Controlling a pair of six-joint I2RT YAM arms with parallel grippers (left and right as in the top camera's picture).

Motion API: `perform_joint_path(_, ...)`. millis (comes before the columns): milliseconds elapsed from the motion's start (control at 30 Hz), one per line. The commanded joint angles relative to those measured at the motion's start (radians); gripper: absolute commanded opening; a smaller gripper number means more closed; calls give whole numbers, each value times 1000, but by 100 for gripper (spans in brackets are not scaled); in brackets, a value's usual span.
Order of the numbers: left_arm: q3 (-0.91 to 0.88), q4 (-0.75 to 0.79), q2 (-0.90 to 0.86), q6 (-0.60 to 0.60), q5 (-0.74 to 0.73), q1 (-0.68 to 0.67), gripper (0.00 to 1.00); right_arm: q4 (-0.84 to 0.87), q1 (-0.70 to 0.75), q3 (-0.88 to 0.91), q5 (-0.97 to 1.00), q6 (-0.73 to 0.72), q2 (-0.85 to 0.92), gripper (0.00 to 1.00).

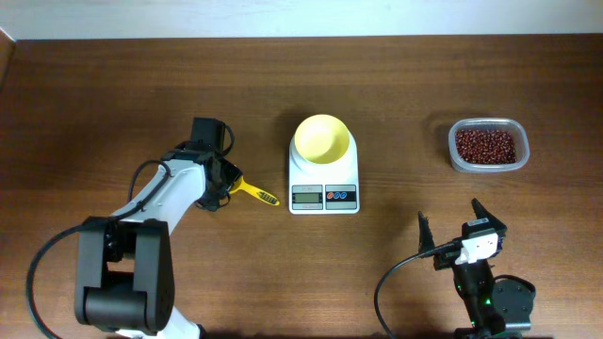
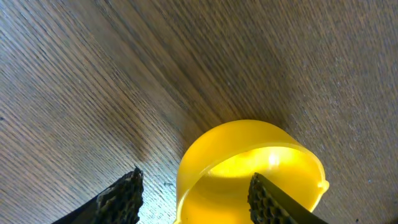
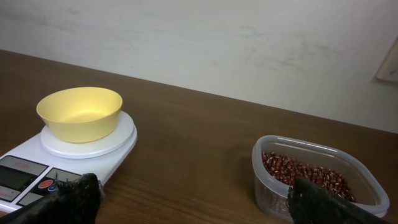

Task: Scoop item into bowl and weigh 50g on scale
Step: 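Lift the yellow scoop with the left gripper, handle pointing right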

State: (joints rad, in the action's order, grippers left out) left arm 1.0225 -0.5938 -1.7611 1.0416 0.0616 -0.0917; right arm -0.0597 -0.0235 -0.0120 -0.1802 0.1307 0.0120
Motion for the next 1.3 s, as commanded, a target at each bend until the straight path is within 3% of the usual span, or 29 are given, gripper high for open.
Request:
perform_joint_path(0, -8, -1, -14, 13, 26, 0, 53, -5, -9, 6, 12, -8, -5, 99)
perform_joint_path(267, -8, -1, -54, 13, 25, 0, 44, -5, -9, 6, 12, -8, -5, 99)
perform_joint_path(567, -7, 14, -74, 13, 14, 1, 1, -5, -9, 6, 12, -8, -5, 99)
perform_joint_path(767, -1, 15, -44, 12, 18, 1, 0, -5, -9, 6, 12, -8, -5, 99)
perform_joint_path(1267, 14, 79, 250, -29, 14, 1, 0, -5, -9, 6, 12, -8, -5, 99)
